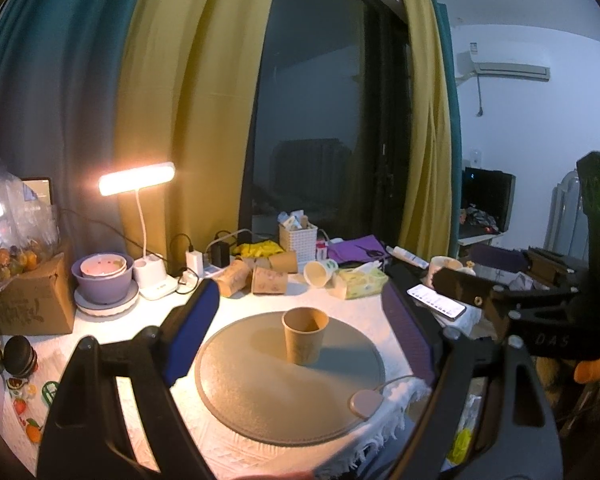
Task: Flip cup upright
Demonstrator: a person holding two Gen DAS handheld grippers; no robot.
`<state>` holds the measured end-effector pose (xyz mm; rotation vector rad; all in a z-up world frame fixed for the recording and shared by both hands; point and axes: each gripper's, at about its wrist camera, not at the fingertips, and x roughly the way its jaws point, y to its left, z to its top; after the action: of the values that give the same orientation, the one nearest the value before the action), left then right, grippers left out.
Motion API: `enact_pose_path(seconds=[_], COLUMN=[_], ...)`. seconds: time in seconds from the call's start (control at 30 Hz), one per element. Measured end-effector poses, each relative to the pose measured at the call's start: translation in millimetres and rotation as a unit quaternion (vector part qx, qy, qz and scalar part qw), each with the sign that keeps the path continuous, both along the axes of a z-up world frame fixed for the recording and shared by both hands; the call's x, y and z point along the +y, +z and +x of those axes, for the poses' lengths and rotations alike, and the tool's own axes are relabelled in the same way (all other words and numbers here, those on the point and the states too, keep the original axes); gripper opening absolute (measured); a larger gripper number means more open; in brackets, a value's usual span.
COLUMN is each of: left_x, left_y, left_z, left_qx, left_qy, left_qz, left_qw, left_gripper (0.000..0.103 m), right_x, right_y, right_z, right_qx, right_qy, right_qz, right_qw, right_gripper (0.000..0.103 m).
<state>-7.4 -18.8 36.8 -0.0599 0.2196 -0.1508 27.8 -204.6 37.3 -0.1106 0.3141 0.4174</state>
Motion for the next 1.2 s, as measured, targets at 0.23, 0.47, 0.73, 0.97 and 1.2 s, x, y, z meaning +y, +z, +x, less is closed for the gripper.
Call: enact_pose_path(seconds=[0.23, 0.47, 0.73, 0.97, 1.2], left_x=[1.0, -0.1, 1.2, 1.0, -0.7], left_y=[-1.4, -2.5, -3.6, -3.7, -3.5], left_z=[0.6, -0.6, -1.0, -1.7, -2.7], left_qx=[0.001, 0.001, 0.000, 0.000, 0.000], left_qy=[-0.001, 0.003, 0.007, 0.010, 0.011], left_qz=[-0.002, -0.004, -0.007, -0.008, -0.008], left_qw=[1.0000, 1.0000, 1.0000, 0.9999, 0.9999], left_gripper=[0.084, 0.084, 0.084, 0.084, 0.084], right_x=[1.5, 1.8, 5.7, 7.4, 6.8], right_y=[-1.5, -2.4, -6.4, -9.3, -9.3], right_z=[0.9, 0.9, -1.3, -1.9, -0.1], right_qx=[0.003, 0.003, 0.006, 0.010, 0.010], right_qy=[0.001, 0.001, 0.005, 0.009, 0.009], right_qz=[-0.001, -0.001, 0.000, 0.000, 0.001], right_qw=[1.000, 1.000, 1.000, 1.000, 1.000], right_gripper=[0.076, 0.076, 0.076, 0.076, 0.076])
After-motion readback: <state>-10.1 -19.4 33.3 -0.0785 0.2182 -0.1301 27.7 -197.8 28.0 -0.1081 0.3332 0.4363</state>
